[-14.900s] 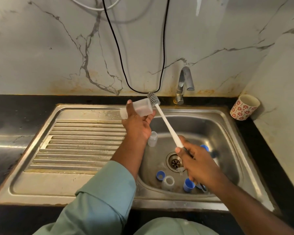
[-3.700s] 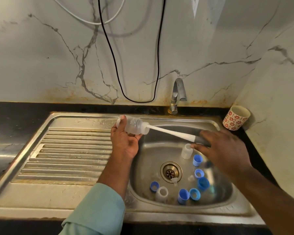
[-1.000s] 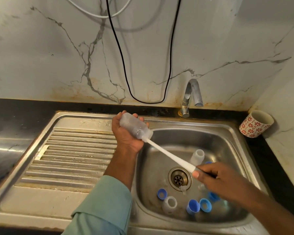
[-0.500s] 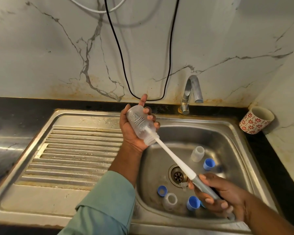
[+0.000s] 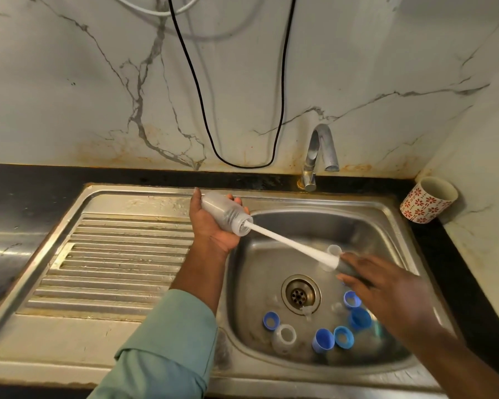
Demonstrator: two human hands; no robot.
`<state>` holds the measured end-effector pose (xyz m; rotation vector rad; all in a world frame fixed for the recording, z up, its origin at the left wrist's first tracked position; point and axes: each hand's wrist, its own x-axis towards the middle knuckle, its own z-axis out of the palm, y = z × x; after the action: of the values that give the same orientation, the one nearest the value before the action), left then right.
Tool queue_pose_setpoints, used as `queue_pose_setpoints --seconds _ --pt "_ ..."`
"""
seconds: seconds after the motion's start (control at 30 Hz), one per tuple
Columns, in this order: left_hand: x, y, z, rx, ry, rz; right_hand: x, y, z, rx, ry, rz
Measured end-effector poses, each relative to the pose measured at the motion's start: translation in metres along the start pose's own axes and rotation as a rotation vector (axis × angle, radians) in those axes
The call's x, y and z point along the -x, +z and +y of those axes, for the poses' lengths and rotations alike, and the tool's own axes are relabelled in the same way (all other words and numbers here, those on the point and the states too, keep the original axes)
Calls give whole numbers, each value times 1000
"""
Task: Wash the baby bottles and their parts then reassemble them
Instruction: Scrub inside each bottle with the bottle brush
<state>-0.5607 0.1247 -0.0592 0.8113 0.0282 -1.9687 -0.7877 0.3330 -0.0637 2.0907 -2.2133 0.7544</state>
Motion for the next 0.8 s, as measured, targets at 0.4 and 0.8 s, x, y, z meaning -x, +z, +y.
queue_pose_setpoints --seconds 0.4,0.8 --pt "10 27 3 215 222 43 -1 8 -58 -908 715 -577" --pt "5 12 5 -321 566 429 -59 -80 -87 602 -56 -231"
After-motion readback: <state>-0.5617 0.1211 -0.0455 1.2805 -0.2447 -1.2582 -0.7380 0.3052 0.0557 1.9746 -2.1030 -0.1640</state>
